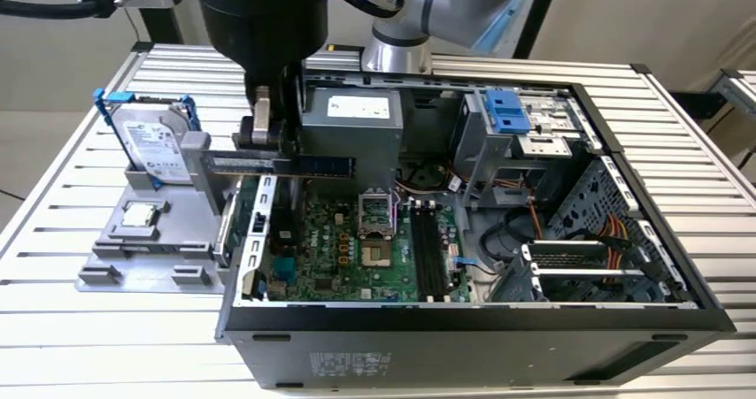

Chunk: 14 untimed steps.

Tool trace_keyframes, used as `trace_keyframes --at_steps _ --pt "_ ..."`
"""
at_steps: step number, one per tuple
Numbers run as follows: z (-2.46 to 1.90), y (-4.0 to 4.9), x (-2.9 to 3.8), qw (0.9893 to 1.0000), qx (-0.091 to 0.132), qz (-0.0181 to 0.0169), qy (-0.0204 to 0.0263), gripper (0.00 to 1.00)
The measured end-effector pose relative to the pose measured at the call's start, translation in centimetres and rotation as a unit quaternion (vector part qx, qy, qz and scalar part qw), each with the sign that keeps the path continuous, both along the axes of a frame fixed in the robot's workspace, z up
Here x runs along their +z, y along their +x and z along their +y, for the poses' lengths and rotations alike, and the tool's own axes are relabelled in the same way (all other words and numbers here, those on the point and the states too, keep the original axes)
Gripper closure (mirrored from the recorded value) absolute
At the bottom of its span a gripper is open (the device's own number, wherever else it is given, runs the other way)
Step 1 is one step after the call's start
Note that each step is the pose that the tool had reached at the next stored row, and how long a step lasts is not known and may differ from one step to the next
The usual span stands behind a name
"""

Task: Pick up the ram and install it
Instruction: 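Pick up the ram and move it above insertion slot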

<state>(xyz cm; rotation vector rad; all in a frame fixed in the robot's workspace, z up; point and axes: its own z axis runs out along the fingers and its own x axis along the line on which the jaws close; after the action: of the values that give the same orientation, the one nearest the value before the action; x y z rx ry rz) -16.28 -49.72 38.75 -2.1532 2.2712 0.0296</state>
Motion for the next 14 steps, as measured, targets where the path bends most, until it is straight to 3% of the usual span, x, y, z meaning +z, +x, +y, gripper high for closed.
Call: trace_keyframes --at_steps 14 --pt "0.04 2.75 0.0 1.0 0.0 0.0 0.0 1.0"
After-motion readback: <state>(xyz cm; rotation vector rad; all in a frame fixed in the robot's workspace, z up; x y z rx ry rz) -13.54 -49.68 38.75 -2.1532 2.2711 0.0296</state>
